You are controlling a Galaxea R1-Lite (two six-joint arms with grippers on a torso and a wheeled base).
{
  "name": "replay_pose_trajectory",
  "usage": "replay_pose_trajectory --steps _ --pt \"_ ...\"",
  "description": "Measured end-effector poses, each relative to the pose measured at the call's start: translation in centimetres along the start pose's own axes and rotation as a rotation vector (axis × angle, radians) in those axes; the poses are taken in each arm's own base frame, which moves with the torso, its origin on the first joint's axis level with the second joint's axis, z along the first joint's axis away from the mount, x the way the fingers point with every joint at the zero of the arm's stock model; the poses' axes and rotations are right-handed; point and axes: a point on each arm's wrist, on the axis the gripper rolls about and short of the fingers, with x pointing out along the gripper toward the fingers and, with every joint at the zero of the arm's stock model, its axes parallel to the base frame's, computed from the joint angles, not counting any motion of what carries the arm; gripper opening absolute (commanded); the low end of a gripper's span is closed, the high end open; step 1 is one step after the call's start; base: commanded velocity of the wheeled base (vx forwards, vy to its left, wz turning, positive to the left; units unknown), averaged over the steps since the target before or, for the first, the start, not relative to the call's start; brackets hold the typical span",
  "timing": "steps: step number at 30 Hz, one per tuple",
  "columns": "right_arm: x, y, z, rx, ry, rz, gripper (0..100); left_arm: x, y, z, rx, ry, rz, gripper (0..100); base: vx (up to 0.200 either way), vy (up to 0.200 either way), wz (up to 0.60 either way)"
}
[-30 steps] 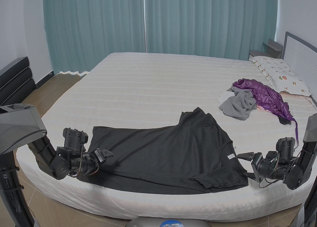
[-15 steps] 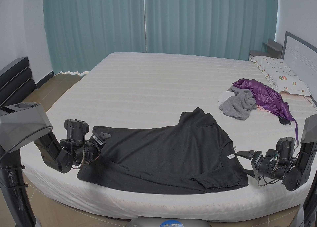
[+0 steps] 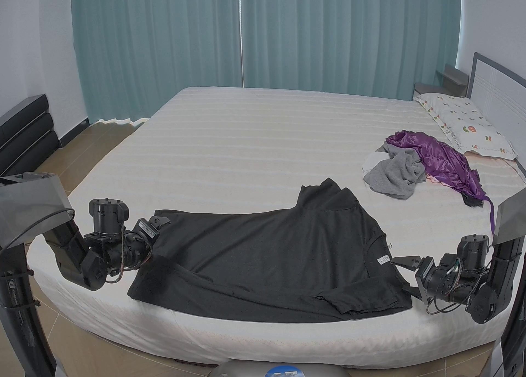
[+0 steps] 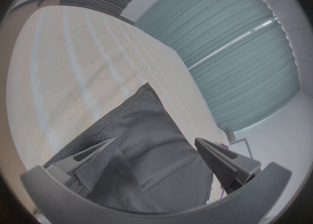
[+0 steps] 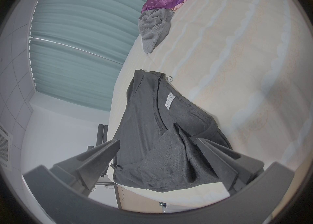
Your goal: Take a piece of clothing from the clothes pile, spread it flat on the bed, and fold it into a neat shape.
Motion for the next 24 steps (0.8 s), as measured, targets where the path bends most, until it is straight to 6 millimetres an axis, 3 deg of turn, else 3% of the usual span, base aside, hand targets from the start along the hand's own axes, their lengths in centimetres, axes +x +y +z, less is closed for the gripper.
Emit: replay_pose_trajectory --steps 7,20,21,24 --pt "0.1 -0.2 -0.1 0.003 0.004 -0.006 100 -0.5 1.2 0.7 0.128 0.013 0.023 100 0.000 0.000 0.00" --pt "0.2 -0.4 -0.1 0.006 0.006 -0.014 100 0.9 3.1 -0.4 0.174 0.057 0.083 100 0.000 0.000 0.00" --pt "0.2 -0.4 -0.1 0.006 0.006 -0.015 100 1.1 3.2 -0.4 0.173 0.059 0.086 0 0.000 0.000 0.00" --pt "0.2 -0.4 -0.1 0.006 0.006 -0.015 100 1.3 3.3 -0.5 0.174 0.059 0.092 0 0.000 0.000 0.00"
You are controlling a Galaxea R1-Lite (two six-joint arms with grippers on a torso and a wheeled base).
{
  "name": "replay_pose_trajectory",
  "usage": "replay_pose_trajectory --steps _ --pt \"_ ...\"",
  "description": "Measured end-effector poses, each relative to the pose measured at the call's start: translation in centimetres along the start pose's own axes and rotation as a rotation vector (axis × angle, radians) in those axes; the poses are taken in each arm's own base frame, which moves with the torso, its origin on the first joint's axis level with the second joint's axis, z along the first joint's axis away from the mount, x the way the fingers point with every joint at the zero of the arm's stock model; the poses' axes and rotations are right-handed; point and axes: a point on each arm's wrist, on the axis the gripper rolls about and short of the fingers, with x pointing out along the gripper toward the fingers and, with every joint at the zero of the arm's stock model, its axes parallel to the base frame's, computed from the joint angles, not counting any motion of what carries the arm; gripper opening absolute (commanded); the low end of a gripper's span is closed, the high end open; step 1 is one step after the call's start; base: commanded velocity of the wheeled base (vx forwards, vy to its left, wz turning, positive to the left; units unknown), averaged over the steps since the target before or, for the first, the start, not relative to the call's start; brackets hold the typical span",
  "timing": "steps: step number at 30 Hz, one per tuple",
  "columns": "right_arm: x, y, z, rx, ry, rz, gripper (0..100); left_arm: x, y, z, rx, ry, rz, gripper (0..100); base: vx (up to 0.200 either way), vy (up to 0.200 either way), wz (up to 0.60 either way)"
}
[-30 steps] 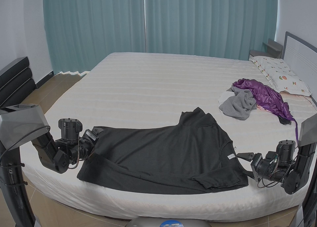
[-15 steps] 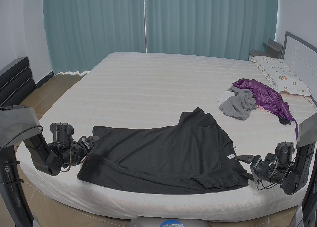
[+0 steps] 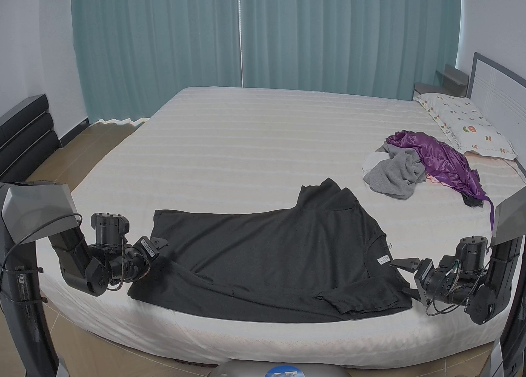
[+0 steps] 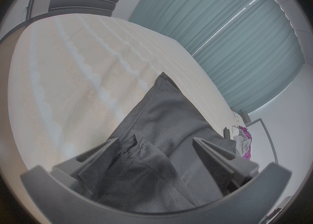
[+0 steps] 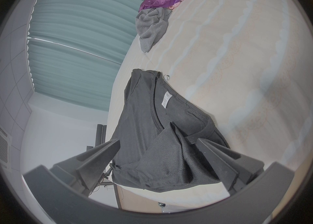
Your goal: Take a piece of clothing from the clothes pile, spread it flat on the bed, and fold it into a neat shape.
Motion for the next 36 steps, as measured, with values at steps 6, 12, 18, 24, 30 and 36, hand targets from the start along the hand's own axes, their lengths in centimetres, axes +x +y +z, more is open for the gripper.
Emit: replay_pose_trajectory --steps 6,12,18,24,30,36 --pt "0.0 0.0 0.1 -0.011 -0.015 -0.008 100 -0.2 0.3 -0.1 -0.004 -0.001 0.012 0 0.000 0.000 0.00" --pt "0.1 0.1 0.2 -0.043 -0.037 -0.016 100 -1.3 0.5 0.0 -0.010 -0.005 0.018 0 0.000 0.000 0.00" --pt "0.1 0.7 0.3 -0.089 -0.059 0.024 100 -2.8 0.3 0.1 -0.012 -0.014 0.013 0 0.000 0.000 0.00" --pt "0.8 1.3 0.0 -0.157 -0.045 0.048 100 -3.8 0.0 0.2 -0.013 -0.024 0.003 0 0.000 0.000 0.00" --pt "2.1 1.2 0.2 -0.304 -0.043 0.049 100 -4.1 -0.1 0.3 -0.014 -0.030 -0.003 0 0.000 0.000 0.00" --pt "4.7 0.6 0.7 -0.377 -0.028 0.056 100 -4.2 -0.1 0.4 -0.014 -0.030 -0.004 0 0.000 0.000 0.00"
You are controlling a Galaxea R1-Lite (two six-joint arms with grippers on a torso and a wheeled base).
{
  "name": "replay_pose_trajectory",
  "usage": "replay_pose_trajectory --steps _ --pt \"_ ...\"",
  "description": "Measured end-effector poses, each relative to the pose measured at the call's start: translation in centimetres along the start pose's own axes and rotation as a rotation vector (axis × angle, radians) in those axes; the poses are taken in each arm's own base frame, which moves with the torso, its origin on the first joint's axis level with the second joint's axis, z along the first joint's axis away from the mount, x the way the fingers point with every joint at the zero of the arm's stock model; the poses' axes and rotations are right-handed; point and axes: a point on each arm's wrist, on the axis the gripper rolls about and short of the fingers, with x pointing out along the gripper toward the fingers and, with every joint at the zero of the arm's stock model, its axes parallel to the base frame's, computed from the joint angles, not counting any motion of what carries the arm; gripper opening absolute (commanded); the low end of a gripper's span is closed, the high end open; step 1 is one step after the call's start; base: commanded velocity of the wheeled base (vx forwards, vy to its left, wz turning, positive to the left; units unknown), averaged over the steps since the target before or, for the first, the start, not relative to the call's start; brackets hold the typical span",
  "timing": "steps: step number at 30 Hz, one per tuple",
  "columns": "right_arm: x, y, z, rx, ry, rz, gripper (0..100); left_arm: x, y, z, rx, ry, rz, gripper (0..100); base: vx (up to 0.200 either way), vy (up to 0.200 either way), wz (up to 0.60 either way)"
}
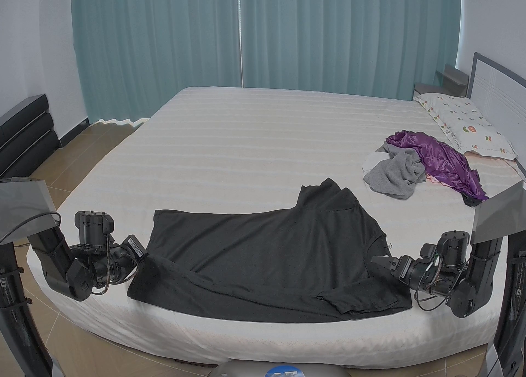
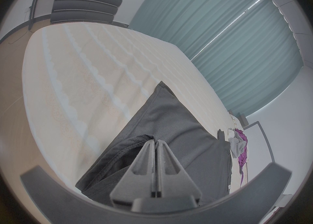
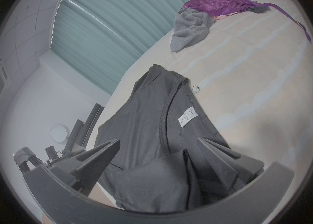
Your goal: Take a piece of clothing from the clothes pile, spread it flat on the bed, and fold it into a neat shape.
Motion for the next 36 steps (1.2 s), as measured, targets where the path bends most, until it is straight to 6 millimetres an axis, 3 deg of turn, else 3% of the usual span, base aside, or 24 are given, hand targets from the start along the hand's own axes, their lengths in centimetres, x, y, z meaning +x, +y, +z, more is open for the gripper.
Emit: replay_pose_trajectory --steps 5,10,11,25,36 --pt "1.8 -0.8 -0.2 -0.030 0.033 -0.001 100 0.0 0.0 0.0 0.000 0.001 -0.001 0 0.000 0.000 0.00" --pt "2.2 -1.1 -0.6 -0.034 0.071 0.025 100 0.0 0.0 0.0 -0.001 0.000 0.000 0 0.000 0.000 0.00" --pt "2.1 -1.2 -0.7 -0.035 0.074 0.023 0 0.0 0.0 0.0 0.000 0.000 -0.001 0 0.000 0.000 0.00" --pt "1.0 -1.4 -1.2 -0.107 0.096 0.009 0 -0.1 0.0 0.0 0.000 0.000 0.002 0 0.000 0.000 0.00" --pt "-0.6 -0.3 -0.2 -0.108 0.058 0.033 0 -0.7 0.2 -0.1 0.008 -0.034 0.042 0 0.000 0.000 0.00"
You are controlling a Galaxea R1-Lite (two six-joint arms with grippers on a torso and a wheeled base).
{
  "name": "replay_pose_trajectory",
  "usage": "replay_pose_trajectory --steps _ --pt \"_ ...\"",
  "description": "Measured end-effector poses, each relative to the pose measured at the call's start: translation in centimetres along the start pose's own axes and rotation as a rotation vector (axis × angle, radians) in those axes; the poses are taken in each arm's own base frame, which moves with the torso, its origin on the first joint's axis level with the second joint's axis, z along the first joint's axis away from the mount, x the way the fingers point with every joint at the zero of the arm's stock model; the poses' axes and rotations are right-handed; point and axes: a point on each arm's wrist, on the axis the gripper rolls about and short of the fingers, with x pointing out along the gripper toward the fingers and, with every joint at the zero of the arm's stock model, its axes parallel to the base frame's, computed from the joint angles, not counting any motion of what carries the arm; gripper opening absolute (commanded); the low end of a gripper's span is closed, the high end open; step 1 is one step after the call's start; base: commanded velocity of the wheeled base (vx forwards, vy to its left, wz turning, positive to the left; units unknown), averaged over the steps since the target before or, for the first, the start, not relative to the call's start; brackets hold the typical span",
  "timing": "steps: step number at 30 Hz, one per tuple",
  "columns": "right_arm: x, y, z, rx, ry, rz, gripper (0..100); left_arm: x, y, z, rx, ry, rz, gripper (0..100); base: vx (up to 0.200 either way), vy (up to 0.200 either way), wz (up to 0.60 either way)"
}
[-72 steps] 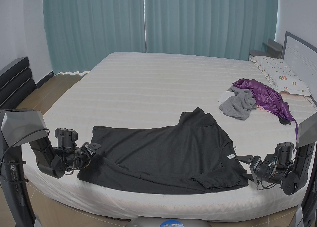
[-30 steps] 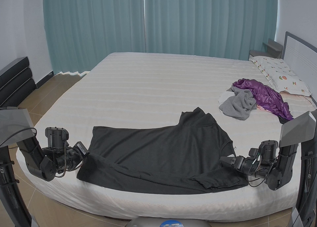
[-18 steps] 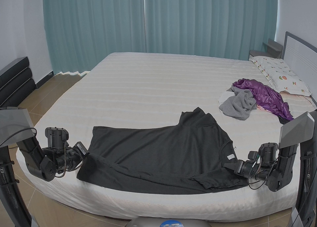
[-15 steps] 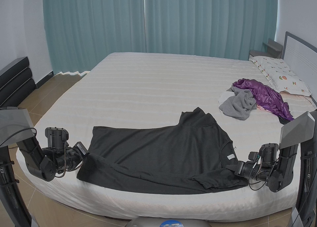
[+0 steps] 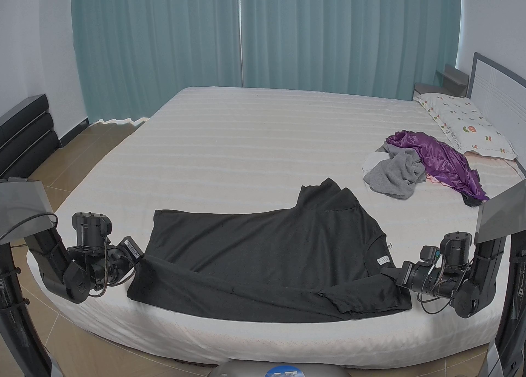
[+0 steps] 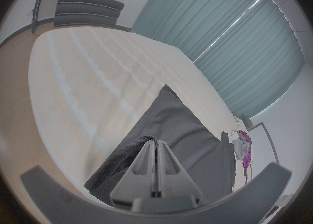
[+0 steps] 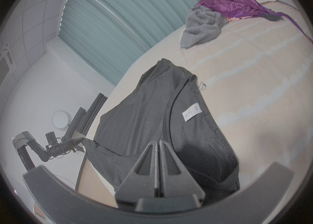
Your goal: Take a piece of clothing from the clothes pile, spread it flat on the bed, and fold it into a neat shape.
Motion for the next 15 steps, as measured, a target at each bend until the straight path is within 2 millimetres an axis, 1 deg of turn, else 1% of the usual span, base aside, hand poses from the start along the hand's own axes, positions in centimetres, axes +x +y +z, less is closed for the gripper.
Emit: replay_pose_trajectory --steps 7,15 --pt "-1.7 0.5 0.7 0.004 -0.036 -0.001 0 -0.9 0.3 0.2 0.029 -0.021 0.019 0 0.000 0.000 0.00" --pt "-3.5 0.7 0.9 0.013 -0.062 0.003 0 -1.7 0.3 0.2 0.033 -0.025 0.018 0 0.000 0.000 0.00"
